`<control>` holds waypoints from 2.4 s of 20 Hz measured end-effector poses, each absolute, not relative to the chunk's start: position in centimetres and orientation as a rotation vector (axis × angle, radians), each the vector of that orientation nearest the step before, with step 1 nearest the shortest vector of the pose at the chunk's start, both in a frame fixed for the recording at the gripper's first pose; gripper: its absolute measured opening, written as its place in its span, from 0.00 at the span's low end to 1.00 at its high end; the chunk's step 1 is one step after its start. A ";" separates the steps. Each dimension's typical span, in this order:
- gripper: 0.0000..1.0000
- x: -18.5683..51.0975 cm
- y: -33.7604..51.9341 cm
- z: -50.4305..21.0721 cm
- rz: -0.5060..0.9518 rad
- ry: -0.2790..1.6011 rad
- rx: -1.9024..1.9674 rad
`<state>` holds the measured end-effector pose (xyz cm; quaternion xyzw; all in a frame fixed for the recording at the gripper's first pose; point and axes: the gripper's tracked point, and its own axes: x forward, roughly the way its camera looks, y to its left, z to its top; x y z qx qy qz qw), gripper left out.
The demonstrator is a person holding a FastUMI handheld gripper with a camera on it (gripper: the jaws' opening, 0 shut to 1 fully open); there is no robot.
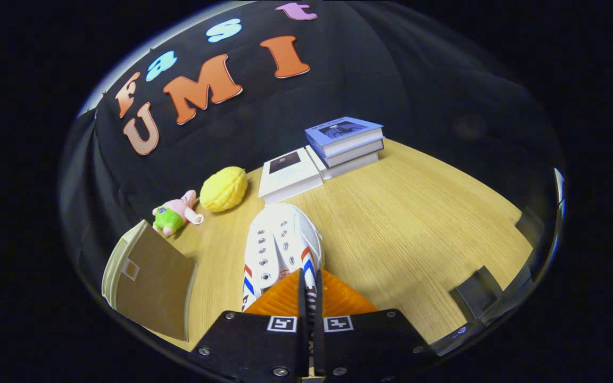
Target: Open the storage box then place both shoes into the box .Put the left shoe in first, then the right shoe, with the right side of both shoes facing outward in a uniform manner.
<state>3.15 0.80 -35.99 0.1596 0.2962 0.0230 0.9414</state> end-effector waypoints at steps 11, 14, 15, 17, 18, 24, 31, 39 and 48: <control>0.04 3.0 17.5 -24.8 0.258 0.490 0.332; 0.04 2.5 22.2 -23.2 0.306 0.485 0.302; 0.04 2.3 23.8 -22.9 0.326 0.486 0.297; 0.04 1.7 26.8 -22.7 0.363 0.491 0.297; 0.04 1.4 28.0 -22.8 0.373 0.496 0.293; 0.04 1.0 32.0 -25.8 0.346 0.531 0.238; 0.04 -0.4 31.8 -29.2 0.268 0.579 0.176; 0.79 0.2 30.7 -23.5 0.282 0.445 0.076; 0.98 1.3 22.4 -11.1 0.232 0.212 0.000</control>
